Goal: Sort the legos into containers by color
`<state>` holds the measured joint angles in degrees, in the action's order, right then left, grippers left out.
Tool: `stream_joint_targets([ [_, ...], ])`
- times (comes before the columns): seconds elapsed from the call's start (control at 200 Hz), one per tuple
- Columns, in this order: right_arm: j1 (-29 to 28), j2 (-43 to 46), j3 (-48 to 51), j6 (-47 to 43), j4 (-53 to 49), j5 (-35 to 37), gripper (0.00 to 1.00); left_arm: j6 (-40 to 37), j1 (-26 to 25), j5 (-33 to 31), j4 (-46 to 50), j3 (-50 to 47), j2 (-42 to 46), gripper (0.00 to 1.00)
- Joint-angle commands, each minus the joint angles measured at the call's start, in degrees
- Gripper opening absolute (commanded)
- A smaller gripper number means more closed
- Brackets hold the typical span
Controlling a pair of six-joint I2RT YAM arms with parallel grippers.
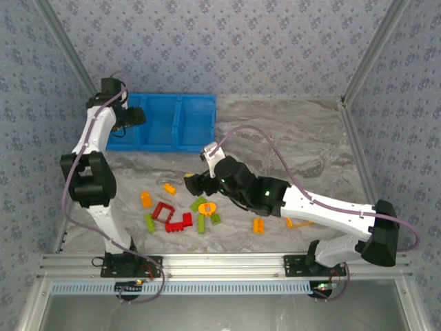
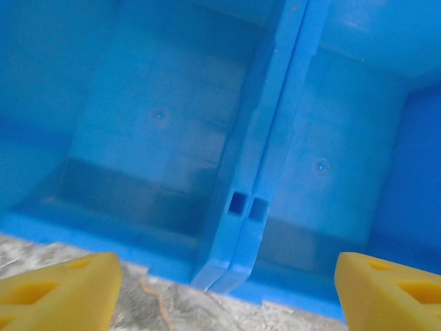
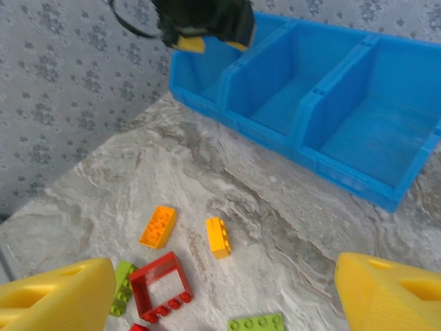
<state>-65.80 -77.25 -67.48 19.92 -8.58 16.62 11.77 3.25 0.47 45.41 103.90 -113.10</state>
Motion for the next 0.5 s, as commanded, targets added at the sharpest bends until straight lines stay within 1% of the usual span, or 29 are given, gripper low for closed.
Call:
stream_joint_targets([
  [0.0, 0.83, -1.34, -3.46, 1.03, 1.55, -3.08, 0.86, -2.75, -0.13, 2.04, -0.58, 4.04, -3.35, 0.80],
  [0.085, 1.09, -2.66, -4.45, 1.53, 1.06, -3.65, 0.85, -4.12, -0.15, 2.64, 0.12, 6.80, -5.76, 0.80],
  [0.155, 1.59, -3.74, -5.01, 2.20, 0.37, -3.95, 0.85, -5.31, -0.25, 2.83, 1.99, 10.50, -8.18, 0.77],
  [0.25, 2.32, -4.71, -5.09, 3.32, 0.36, -4.64, 0.85, -6.95, -0.37, 3.73, 3.79, 13.43, -10.82, 0.65],
  [0.365, 3.33, -5.58, -5.23, 4.39, 0.09, -5.52, 0.85, -6.90, -0.56, 3.37, 3.73, 13.88, -12.20, 0.50],
  [0.495, 4.07, -5.91, -5.60, 4.96, -0.62, -5.80, 0.85, -7.64, -1.60, 1.37, 3.86, 14.13, -13.15, 0.47],
])
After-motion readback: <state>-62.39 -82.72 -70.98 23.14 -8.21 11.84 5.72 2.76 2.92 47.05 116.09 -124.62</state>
